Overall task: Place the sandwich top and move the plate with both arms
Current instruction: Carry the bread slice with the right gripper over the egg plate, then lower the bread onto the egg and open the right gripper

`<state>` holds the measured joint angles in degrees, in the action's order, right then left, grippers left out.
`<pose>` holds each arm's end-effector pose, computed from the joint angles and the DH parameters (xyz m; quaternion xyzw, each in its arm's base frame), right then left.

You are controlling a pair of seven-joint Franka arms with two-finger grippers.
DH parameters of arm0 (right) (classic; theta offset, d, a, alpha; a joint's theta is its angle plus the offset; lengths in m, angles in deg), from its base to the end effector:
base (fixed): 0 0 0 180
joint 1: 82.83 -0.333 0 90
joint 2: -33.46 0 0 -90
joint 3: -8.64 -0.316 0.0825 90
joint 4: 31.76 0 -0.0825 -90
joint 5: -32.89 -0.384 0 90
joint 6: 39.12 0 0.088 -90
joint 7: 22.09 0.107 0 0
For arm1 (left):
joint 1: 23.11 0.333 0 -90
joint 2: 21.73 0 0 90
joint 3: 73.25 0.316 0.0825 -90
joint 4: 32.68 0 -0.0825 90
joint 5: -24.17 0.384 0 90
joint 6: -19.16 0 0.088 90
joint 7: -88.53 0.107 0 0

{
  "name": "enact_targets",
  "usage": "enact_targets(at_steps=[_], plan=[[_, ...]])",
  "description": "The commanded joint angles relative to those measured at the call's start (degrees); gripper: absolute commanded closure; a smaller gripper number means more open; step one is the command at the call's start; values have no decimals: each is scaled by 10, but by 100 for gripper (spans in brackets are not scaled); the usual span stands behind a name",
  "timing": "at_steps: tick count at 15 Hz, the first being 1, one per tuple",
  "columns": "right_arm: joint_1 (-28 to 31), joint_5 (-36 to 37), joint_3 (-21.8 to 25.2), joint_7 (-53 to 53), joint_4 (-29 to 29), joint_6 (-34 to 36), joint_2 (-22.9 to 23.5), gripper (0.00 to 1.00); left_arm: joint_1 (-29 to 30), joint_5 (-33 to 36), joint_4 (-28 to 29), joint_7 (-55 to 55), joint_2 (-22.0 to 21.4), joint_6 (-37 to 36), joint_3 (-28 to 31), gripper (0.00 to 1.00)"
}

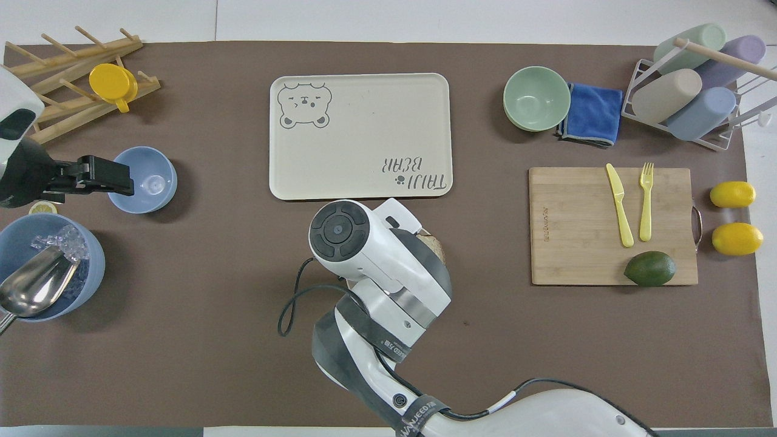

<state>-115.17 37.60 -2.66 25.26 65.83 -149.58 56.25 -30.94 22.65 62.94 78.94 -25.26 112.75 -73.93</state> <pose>0.4745 0.4291 0.3529 0.9964 -0.0191 -0.0585 0.0577 0.5340 -0.0828 0.6173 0.9998 0.0101 0.0109 0.0148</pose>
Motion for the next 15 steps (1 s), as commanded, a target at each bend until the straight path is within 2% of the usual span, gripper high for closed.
enact_targets(at_steps=[1, 2, 3, 6, 9, 15], plan=[[10, -23, -6, 5, 6, -12, -4, 26, 4, 8, -3, 5, -3, -10, -2, 0], [11, -23, -6, 4, 3, -12, -4, 22, 4, 8, -3, 5, -3, -10, -2, 0], [20, -23, -6, -2, 2, -14, -5, 1, 4, 8, -3, 5, -3, -10, -2, 0], [60, -24, -6, -13, 1, -18, -30, 0, 4, 8, -3, 5, -3, -10, -1, 0], [125, -46, -6, -78, 1, -6, -64, 0, 4, 8, -3, 5, -3, -10, -2, 0], [244, -59, -6, -164, 1, 74, -139, 0, 4, 8, -3, 5, -3, -11, -1, 0]])
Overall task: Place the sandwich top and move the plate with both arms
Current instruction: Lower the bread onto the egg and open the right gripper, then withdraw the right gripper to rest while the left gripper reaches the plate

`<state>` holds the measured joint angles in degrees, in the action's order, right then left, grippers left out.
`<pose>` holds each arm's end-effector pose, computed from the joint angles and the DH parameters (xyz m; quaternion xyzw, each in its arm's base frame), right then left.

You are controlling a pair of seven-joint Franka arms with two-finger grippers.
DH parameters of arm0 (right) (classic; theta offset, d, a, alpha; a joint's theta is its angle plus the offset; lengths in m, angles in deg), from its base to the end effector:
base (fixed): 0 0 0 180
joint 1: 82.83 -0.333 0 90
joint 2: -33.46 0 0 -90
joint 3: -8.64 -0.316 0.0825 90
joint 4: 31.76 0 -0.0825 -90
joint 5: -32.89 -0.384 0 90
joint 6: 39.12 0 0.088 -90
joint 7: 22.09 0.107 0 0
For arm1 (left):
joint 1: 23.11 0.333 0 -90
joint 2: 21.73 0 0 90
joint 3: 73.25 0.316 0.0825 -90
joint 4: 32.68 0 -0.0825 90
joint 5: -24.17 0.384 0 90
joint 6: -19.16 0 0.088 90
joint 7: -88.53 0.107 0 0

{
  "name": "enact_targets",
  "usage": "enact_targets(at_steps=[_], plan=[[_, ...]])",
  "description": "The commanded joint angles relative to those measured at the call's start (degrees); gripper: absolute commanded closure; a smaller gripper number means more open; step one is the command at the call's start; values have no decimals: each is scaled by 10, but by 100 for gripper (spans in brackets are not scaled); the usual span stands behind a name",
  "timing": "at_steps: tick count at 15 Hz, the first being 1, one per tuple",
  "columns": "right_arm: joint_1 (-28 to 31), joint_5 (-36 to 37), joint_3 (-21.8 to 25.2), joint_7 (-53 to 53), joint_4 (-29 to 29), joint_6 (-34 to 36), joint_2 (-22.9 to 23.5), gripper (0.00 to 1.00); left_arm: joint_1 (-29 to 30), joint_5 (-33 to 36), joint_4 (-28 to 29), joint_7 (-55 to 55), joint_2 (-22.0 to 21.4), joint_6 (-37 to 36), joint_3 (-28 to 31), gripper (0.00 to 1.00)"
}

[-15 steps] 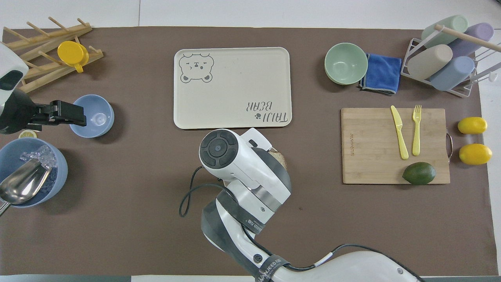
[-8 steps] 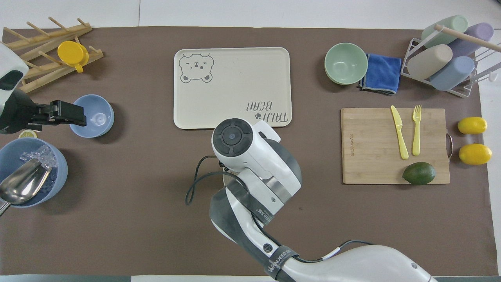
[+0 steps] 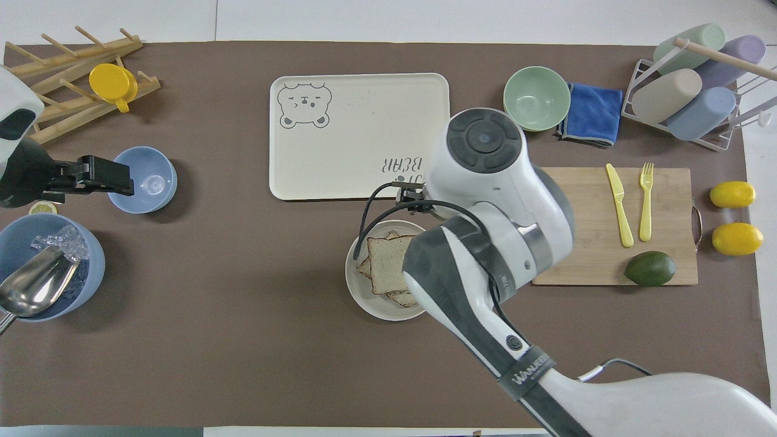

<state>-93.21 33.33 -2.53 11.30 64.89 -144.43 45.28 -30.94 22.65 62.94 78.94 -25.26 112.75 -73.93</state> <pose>0.5773 0.2187 0.4725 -0.9942 0.1035 0.0302 0.0026 0.5340 -0.0828 0.6173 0.9998 0.0101 0.0109 0.0148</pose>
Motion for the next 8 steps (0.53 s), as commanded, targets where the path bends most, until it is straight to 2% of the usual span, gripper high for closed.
enact_targets(at_steps=[1, 4, 8], plan=[[36, -16, -7, -27, 12, 38, -40, 0, 4, 8, -3, 5, -3, -10, -1, 0], [64, -16, -6, -57, 13, 91, -73, 0, 4, 8, -3, 5, -3, -11, -2, 0], [128, -16, -3, -187, 11, 136, -90, 0, 4, 8, -2, 0, -3, -5, -2, 0]])
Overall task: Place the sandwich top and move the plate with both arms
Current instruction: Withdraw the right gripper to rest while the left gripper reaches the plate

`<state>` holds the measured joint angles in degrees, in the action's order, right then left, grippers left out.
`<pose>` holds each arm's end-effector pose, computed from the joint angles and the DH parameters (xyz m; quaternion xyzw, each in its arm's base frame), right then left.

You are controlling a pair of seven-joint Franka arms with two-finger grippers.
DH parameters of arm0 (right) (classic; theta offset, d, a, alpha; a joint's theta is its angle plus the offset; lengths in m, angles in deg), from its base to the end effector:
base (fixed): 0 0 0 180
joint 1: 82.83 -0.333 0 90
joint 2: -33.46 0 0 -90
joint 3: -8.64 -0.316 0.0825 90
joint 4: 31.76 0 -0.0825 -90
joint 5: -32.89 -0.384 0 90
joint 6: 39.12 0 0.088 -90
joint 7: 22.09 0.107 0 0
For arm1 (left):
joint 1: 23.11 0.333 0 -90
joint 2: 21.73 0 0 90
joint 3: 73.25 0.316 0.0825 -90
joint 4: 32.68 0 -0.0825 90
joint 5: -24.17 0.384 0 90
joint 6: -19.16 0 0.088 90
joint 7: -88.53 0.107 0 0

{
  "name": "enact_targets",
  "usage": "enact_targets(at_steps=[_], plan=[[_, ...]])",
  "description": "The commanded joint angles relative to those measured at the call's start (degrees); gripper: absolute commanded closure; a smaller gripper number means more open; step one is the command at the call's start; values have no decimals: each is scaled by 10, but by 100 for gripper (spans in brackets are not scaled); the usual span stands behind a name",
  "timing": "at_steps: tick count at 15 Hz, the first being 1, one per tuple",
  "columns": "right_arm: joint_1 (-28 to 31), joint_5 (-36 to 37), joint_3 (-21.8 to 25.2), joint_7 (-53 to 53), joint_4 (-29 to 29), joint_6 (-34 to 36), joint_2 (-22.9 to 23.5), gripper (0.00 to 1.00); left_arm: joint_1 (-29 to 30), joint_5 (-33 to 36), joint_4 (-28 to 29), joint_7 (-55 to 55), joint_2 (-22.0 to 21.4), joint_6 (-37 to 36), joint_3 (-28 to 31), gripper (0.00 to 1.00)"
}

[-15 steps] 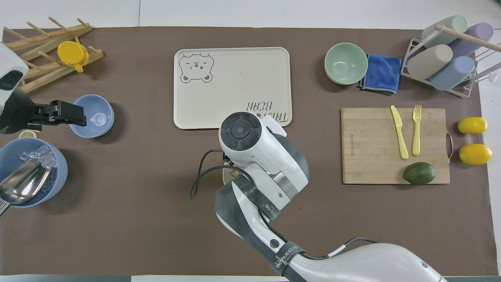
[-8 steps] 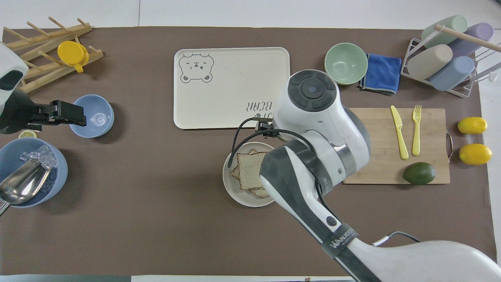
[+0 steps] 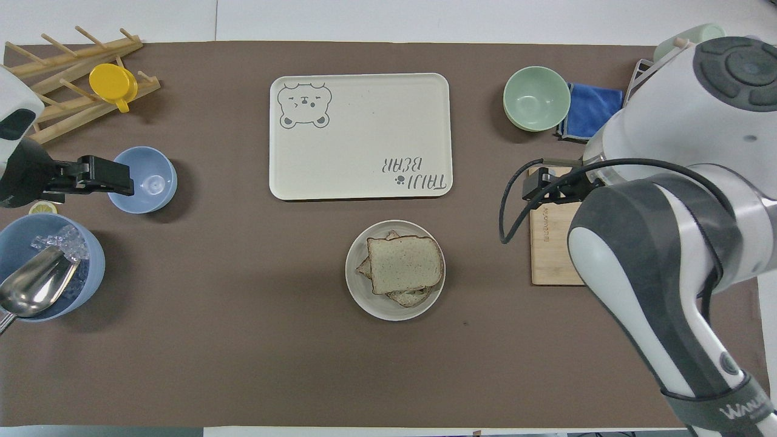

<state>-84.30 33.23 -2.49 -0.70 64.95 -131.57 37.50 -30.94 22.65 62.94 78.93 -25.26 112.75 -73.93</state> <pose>0.5557 0.1205 0.5340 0.9945 -0.0758 -0.0697 0.0173 0.5340 -0.0828 0.6173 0.9998 0.0102 0.0109 0.0148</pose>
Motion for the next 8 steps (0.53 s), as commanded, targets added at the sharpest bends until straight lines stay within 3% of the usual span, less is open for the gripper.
enact_targets(at_steps=[1, 5, 8], plan=[[43, -15, 1, -84, 10, 8, -20, 0, 4, 8, 0, 0, -3, -3, -2, 0], [27, -14, 29, -88, 9, 14, -34, 0, -1, 5, 10, -1, -7, 4, -3, 0], [6, -14, 83, -133, 5, 26, -35, 0, -9, -8, 41, -20, -14, 34, -7, 0]])
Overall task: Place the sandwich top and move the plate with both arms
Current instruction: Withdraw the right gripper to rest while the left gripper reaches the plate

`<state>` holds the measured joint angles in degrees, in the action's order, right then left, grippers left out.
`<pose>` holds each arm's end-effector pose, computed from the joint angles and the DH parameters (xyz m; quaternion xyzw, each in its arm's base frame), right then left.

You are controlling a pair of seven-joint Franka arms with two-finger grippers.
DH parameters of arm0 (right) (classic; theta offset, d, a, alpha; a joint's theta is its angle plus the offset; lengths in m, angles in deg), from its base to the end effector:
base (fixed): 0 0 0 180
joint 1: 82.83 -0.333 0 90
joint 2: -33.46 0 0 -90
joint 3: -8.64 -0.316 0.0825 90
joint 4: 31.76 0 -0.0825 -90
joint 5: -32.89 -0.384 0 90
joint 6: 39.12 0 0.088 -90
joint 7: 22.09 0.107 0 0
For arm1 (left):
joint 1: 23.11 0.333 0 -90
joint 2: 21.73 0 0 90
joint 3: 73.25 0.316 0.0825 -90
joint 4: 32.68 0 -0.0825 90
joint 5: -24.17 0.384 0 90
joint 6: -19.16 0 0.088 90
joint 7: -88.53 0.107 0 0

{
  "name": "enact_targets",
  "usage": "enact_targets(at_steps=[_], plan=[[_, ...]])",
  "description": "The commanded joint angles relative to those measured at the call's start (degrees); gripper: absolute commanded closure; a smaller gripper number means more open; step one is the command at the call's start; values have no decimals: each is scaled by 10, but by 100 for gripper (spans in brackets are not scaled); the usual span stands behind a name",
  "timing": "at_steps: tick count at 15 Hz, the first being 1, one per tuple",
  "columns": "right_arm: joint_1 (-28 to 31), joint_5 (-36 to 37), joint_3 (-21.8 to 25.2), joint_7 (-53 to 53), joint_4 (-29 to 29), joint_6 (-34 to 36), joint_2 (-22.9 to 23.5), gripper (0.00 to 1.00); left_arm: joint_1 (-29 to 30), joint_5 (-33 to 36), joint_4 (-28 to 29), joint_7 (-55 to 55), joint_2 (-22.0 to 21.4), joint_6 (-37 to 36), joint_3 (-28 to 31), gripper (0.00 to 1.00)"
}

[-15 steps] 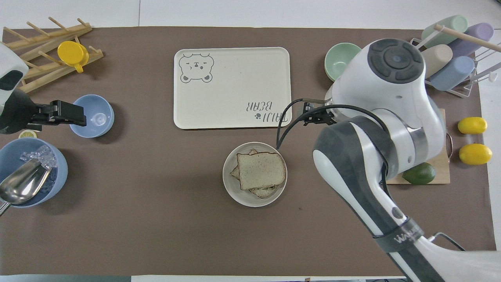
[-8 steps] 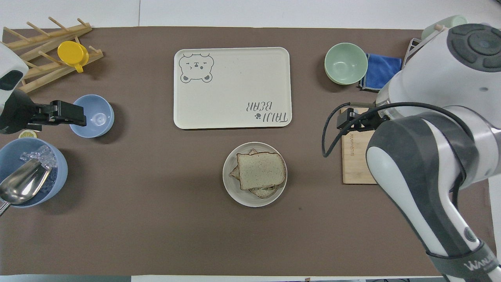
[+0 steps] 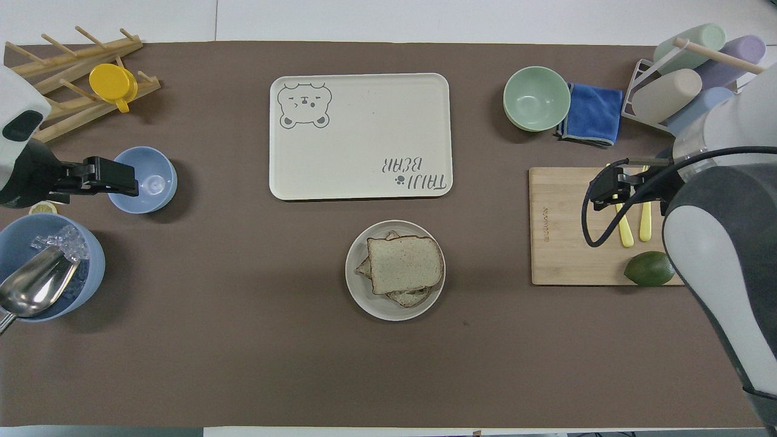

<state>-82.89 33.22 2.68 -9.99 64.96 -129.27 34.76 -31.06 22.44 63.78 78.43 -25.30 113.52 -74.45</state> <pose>0.5510 0.0569 0.5572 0.9963 -0.0526 -0.0674 0.0125 0.5336 -0.0894 0.6119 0.9998 0.0093 0.0102 0.0164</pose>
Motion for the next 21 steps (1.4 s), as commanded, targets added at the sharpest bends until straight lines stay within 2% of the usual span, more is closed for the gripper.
enact_targets(at_steps=[1, 3, 6, 11, 14, 21], plan=[[-8, -10, 40, -58, 0, 8, -7, 0, -18, -20, 40, -16, -13, 34, -1, 0], [-8, -9, 63, -88, -3, 10, -7, 0, -40, -26, 62, -51, -8, 56, -1, 0], [-18, -9, 72, -91, -4, 21, -7, 0, -79, -31, 120, -93, -10, 129, -2, 0], [-44, -7, 91, -95, -2, 26, -9, 0, -130, -49, 180, -130, 8, 203, -1, 0], [-21, -6, 86, -124, -2, 26, -9, 0, -166, -51, 217, -149, 30, 263, -2, 0], [-13, -4, 86, -131, -4, 24, -7, 0, -215, -82, 275, -152, 52, 353, -2, 0]])
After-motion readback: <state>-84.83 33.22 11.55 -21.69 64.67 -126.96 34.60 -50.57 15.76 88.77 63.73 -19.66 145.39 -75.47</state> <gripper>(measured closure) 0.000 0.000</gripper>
